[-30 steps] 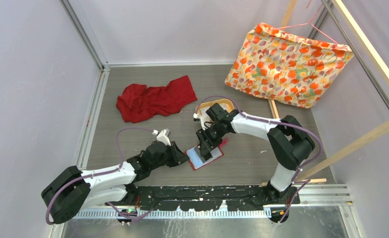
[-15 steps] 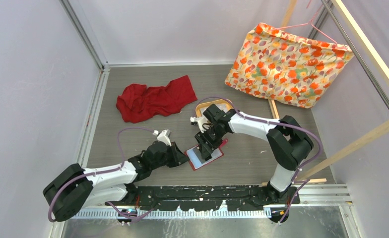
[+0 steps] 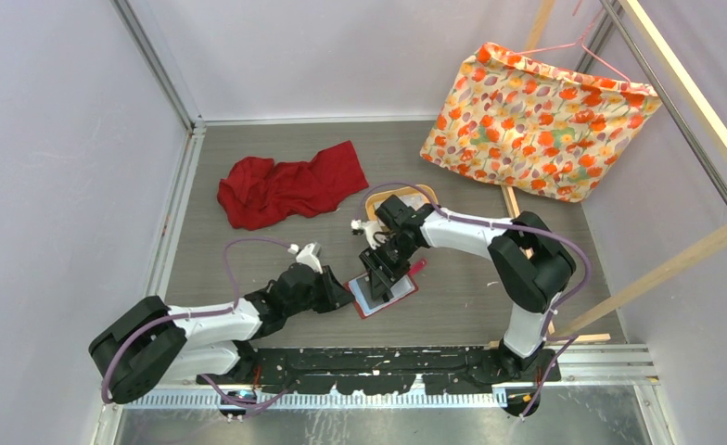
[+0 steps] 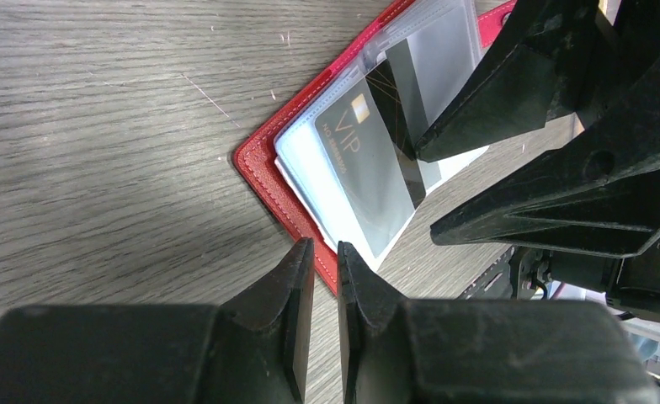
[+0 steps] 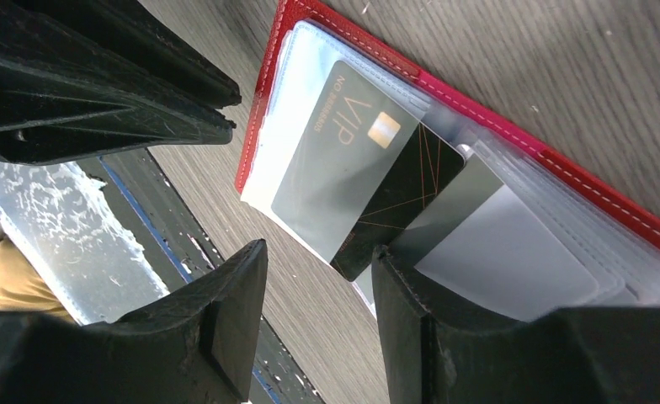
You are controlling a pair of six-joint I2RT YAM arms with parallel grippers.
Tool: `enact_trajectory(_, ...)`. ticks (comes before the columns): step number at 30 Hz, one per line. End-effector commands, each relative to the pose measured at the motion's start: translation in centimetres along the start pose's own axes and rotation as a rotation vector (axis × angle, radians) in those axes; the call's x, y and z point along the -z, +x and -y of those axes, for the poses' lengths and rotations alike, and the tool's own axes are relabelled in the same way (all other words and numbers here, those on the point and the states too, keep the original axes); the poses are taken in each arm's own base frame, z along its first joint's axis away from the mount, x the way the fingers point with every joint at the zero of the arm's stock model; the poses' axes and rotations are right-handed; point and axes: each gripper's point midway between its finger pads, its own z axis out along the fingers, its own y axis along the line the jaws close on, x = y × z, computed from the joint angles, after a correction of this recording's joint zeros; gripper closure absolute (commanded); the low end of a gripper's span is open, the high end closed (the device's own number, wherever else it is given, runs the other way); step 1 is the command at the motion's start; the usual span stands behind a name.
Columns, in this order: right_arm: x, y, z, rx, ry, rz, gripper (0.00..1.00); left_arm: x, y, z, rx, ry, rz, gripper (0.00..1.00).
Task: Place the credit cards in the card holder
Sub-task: Insert the credit card into the card holder.
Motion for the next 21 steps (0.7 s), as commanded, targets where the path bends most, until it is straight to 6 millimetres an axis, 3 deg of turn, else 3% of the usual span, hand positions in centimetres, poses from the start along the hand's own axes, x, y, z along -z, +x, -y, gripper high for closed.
enact_trajectory(1, -0.6, -0.9, -0.1, 0.005, -0.014, 0.014, 0.46, -0.3, -1.3, 1.8, -0.018, 0.056, 0.046, 0.82)
enact_trajectory(7, -0.9, -1.3, -0.6, 0.006, -0.060, 0.021, 0.46, -0.3, -1.3, 1.7, -0.018, 0.056, 0.047, 0.82)
enact_trajectory(12, 0.0, -2.1, -1.5, 0.047, -0.092, 0.054, 0.46, -0.2, -1.3, 1.7, -0.019, 0.060, 0.050, 0.82)
enact_trajectory(16, 0.8, -2.7, -0.5, 0.058, -0.026, 0.085, 0.47, -0.3, -1.4, 1.8, -0.019, 0.062, 0.054, 0.81)
enact_trajectory(21, 0.0, -2.8, 1.2, -0.004, 0.050, 0.089, 0.48, -0.4, -1.4, 1.8, -0.019, 0.064, 0.055, 0.81)
